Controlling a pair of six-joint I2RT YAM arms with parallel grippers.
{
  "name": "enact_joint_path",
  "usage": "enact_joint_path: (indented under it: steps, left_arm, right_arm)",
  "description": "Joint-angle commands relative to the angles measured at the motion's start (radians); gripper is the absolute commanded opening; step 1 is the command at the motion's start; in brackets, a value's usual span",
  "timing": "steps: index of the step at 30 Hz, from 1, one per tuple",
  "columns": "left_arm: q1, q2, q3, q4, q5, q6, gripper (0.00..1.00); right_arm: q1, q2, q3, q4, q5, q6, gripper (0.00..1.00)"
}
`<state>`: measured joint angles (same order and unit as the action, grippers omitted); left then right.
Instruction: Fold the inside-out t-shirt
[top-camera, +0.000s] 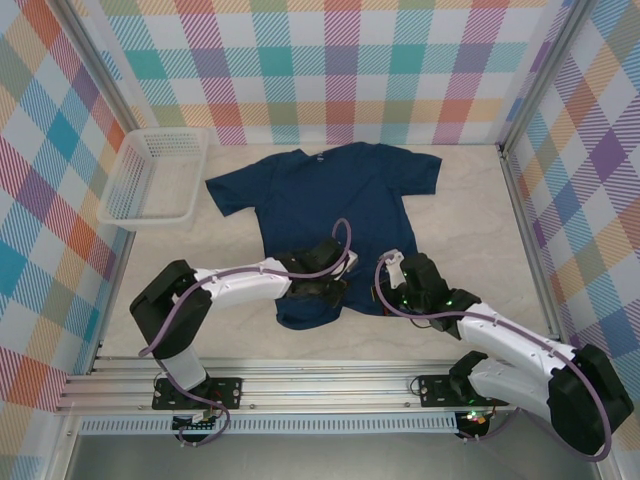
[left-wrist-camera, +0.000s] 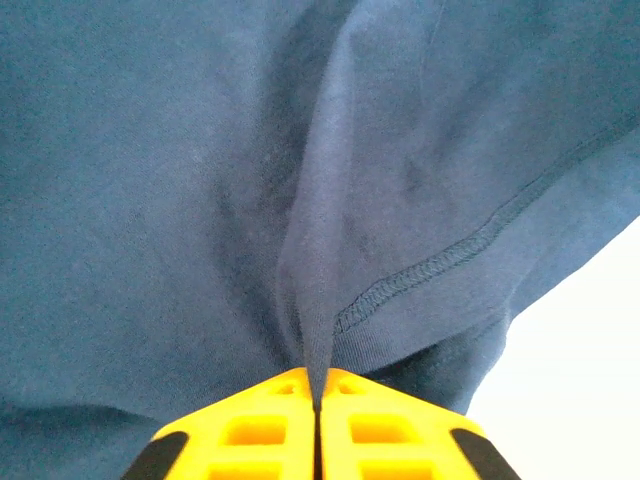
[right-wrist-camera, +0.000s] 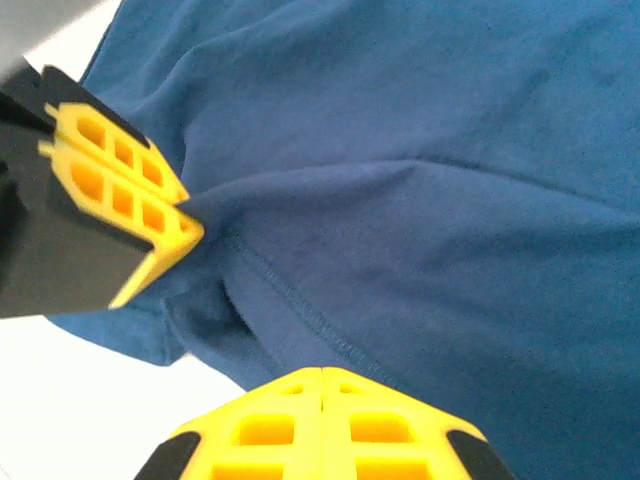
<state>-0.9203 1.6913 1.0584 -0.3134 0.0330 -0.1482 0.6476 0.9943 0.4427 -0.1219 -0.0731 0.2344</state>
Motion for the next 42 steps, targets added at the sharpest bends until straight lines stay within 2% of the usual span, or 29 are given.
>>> enact_joint_path:
  steps: [1,3,5,8,10,13,19,24,28,39,42]
  left_arm:
    - [0.02,-0.086,0.042,-0.033,0.023,-0.047,0.04]
    - [0.048,-0.109,0.047,-0.033,0.09,-0.093,0.0]
    - [0.073,-0.124,0.054,-0.034,0.156,-0.132,0.0]
    - [0.103,-0.139,0.084,-0.055,0.223,-0.17,0.0]
    - [0.121,-0.151,0.114,-0.091,0.255,-0.18,0.0]
    - [0.145,-0.166,0.161,-0.153,0.268,-0.175,0.0]
    - [0.187,-0.185,0.206,-0.212,0.32,-0.176,0.0]
    - [0.209,-0.181,0.254,-0.268,0.363,-0.168,0.0]
    - [0.235,-0.197,0.282,-0.248,0.396,-0.216,0.0]
    - [0.254,-0.221,0.373,-0.322,0.326,-0.22,0.0]
    - [0.255,-0.242,0.369,-0.324,0.333,-0.22,0.0]
  right_arm:
    - [0.014,-0.073,-0.019,-0.019,-0.111,0.058,0.09]
    - [0.073,-0.121,-0.061,0.045,-0.117,0.089,0.14]
    - [0.184,-0.111,-0.095,0.164,-0.03,0.077,0.18]
    - [0.32,0.058,-0.037,0.278,0.125,0.001,0.23]
    - [0.347,0.172,-0.017,0.401,0.16,-0.03,0.23]
    - [0.348,0.315,-0.008,0.583,0.206,-0.072,0.21]
    - [0.346,0.546,0.075,0.761,0.344,-0.209,0.17]
    - [0.305,0.661,0.112,0.93,0.409,-0.228,0.15]
    - [0.285,0.78,0.148,1.031,0.482,-0.261,0.14]
    - [0.207,0.82,0.128,1.033,0.508,-0.172,0.13]
    - [0.18,0.814,0.149,0.966,0.513,-0.137,0.13]
